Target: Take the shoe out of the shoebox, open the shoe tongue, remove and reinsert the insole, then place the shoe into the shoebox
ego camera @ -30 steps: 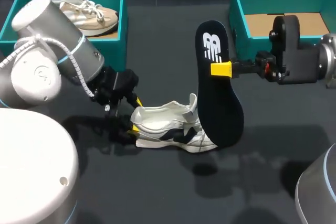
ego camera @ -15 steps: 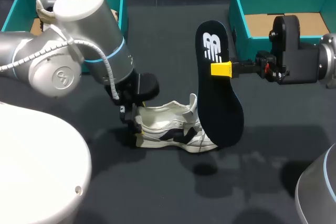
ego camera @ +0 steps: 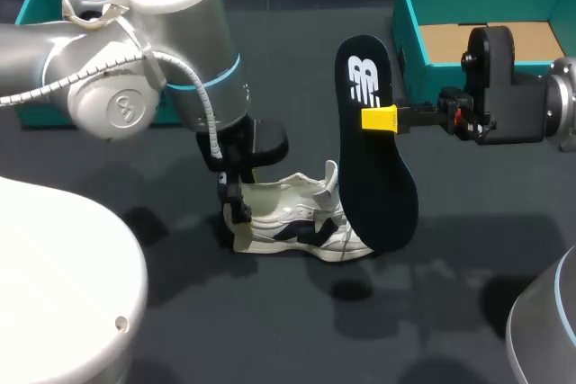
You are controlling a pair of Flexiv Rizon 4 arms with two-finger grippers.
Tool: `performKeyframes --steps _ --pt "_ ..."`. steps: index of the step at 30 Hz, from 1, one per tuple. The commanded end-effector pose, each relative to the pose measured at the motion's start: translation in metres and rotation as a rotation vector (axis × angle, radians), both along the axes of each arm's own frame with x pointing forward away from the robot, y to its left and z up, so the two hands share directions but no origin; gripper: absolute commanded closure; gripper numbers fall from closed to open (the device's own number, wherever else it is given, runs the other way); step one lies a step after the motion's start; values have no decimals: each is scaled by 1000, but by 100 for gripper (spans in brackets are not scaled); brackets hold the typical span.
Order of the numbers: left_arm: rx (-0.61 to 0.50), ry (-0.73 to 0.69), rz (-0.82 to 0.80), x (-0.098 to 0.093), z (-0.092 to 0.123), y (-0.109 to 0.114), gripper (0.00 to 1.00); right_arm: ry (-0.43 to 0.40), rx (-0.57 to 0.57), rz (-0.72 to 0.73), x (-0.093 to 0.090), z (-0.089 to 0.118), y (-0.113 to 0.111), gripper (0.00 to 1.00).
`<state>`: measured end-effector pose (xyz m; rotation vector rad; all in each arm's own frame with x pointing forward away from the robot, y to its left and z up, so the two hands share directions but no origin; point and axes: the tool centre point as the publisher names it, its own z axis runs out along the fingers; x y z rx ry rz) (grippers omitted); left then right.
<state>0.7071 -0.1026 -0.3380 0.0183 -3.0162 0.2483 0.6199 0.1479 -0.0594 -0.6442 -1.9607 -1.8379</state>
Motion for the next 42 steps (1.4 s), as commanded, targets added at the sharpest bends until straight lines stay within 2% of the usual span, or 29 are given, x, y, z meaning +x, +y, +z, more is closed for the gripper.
performKeyframes --steps 1,4,10,17,29,33,34,35,37,40,42 --pt "24 2 -13 8 22 -4 0 1 -1 0 1 0 2 100" --pt "44 -19 -1 14 27 -14 0 1 -1 0 1 0 2 100" --pt "47 -56 -5 30 24 -40 0 1 -1 0 1 0 2 100" --pt "53 -88 2 49 -4 -66 0 1 -1 0 1 0 2 100" --pt "35 -68 -1 47 -43 -82 0 1 -1 0 1 0 2 100" --pt "46 -67 6 43 -47 -83 7 1 -1 0 1 0 2 100" --pt "48 -66 8 42 -48 -83 18 1 -1 0 1 0 2 100" --pt "48 -63 10 41 -49 -82 23 1 -1 0 1 0 2 100" --pt "48 -60 11 40 -49 -82 42 1 -1 0 1 0 2 100" --pt "53 -57 12 39 -50 -82 65 1 -1 0 1 0 2 100" --pt "54 -55 14 38 -50 -81 100 1 -1 0 1 0 2 100"
